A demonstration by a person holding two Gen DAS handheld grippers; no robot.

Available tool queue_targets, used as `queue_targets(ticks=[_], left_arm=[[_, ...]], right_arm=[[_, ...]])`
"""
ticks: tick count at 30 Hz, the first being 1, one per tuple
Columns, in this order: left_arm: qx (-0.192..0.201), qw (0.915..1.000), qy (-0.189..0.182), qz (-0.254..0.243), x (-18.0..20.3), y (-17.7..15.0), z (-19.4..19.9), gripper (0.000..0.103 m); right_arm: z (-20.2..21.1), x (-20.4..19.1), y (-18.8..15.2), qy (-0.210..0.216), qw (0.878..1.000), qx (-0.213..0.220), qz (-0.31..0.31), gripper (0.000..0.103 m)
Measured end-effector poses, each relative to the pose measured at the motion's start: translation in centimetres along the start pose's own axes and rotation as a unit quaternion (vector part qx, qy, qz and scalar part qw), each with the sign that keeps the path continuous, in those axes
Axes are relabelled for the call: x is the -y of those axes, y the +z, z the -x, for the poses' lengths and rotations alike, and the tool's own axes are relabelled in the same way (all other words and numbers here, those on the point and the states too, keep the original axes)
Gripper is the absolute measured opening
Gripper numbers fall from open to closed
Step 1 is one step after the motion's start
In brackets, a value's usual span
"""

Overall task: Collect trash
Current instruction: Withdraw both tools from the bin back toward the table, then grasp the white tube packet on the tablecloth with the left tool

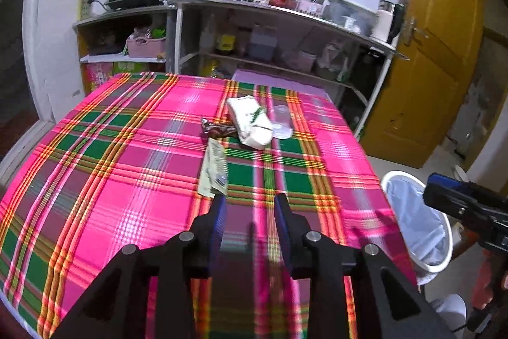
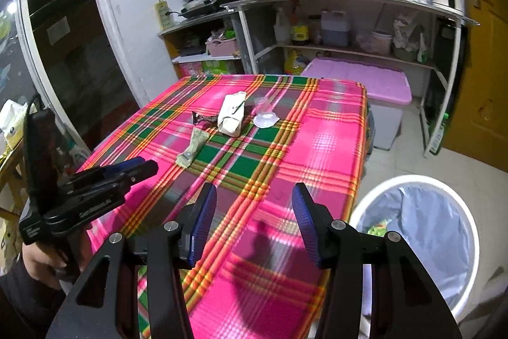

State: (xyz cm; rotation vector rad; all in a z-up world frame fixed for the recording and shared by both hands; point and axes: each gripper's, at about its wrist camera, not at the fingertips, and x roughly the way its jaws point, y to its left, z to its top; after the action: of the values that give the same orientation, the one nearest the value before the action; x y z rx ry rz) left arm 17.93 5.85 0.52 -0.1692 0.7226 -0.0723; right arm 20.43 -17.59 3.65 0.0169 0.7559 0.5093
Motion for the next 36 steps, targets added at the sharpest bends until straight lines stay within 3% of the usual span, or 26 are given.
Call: queue_targets(ticks=[20, 22, 25, 36], left_arm=[[-0.074, 0.9965, 0.035, 0.016, -3.0, 2.5, -10.7, 0.031], [-0.074, 0.9965, 0.036, 0.012, -2.8, 2.6, -10.8, 0.031], [-0.073, 0.9966, 0.037, 0.008, -2.7, 2.6, -10.8, 0.022], [-0.029, 0.9988, 0.003, 0.039, -4.5, 1.7, -7.1, 0.020]], right_arm=[[-7.8, -0.5, 5.1, 0.010, 0.999, -0.030, 0.016, 0.051], [-8.6, -0.5, 5.2, 0.010, 0.999, -0.035, 0.018, 0.051], [-9.9, -0.6, 5.6, 0.013, 0.999, -0.044, 0.018, 0.051], [-14.5, -2.0, 7.0, 0.023, 0.997, -0.067, 0.029, 0.051]])
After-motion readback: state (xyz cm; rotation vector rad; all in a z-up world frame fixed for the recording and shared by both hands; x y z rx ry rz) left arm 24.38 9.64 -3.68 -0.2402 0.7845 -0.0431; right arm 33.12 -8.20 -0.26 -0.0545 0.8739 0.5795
